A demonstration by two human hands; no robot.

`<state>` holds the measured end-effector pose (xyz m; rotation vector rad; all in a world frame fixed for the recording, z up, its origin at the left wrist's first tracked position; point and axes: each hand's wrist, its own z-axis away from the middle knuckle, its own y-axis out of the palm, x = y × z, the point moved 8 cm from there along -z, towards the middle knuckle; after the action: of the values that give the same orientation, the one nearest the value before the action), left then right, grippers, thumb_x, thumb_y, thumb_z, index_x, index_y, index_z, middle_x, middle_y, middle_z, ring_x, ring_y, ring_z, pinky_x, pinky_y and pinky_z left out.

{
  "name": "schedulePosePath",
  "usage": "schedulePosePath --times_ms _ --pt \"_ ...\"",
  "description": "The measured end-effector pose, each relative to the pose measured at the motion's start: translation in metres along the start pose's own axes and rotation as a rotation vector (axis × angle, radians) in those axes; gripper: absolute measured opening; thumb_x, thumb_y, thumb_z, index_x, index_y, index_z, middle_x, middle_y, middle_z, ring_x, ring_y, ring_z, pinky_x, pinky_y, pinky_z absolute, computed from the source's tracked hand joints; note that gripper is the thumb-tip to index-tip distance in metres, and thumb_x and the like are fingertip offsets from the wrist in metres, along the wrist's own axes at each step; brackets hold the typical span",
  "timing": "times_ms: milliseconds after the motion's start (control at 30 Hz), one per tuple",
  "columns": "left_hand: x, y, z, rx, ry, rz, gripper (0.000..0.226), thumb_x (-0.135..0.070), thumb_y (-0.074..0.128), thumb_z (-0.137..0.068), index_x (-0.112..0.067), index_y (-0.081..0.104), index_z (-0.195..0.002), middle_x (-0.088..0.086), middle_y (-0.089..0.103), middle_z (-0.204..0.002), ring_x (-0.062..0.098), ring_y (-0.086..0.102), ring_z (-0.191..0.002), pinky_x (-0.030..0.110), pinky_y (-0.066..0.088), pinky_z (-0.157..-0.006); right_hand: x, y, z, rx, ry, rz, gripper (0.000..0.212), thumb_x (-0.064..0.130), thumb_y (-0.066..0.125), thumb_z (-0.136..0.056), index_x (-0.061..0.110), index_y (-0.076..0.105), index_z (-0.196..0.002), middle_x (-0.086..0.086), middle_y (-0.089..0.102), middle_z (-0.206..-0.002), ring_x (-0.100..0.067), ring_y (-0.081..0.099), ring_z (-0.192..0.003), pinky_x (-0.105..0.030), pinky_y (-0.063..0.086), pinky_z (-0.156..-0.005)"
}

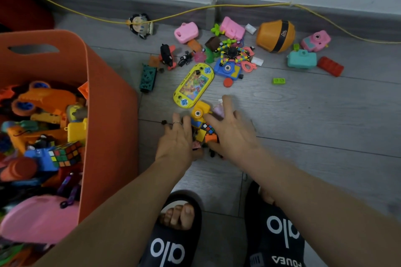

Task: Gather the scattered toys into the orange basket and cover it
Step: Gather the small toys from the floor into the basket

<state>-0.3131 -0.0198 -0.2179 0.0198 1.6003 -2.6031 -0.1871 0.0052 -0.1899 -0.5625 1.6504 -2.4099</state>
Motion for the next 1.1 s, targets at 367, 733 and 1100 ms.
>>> schedulePosePath --times_ms 367,733,1100 --pt "0.004 0.003 0.006 0.085 0.034 0.061 0.075 -0.051 0.068 -0.079 -0.015 0.032 -0.134 0.010 0.030 -0.136 0.032 0.036 -0.122 0.038 0.049 -0.081 -0.035 0.005 0.009 -0.145 0.144 -0.297 0.045 0.017 0.076 -0.075 0.017 0.049 -0.111 -0.010 0.030 -0.132 -0.029 0.057 -0.097 -0.027 0.048 -0.072" --pt "0.014 0.005 0.023 0.110 0.017 -0.179 0.073 -0.070 0.042 -0.087 -0.021 0.023 -0.137 0.019 0.014 -0.147 0.035 0.033 -0.120 0.036 0.044 -0.082 -0.051 -0.001 0.036 -0.240 0.286 -0.440 0.040 0.025 0.073 -0.071 0.012 0.049 -0.099 -0.010 0.038 -0.118 -0.029 0.055 -0.093 -0.036 0.053 -0.068" --pt "0.002 0.017 0.023 0.081 -0.033 0.334 0.058 -0.029 0.067 -0.088 -0.016 0.035 -0.135 0.017 0.029 -0.140 0.037 0.060 -0.103 0.040 0.051 -0.078 -0.026 0.026 0.040 -0.033 0.228 -0.479 0.090 0.023 0.075 -0.067 0.040 0.033 -0.144 -0.013 0.023 -0.132 -0.037 0.039 -0.119 -0.046 0.052 -0.093"
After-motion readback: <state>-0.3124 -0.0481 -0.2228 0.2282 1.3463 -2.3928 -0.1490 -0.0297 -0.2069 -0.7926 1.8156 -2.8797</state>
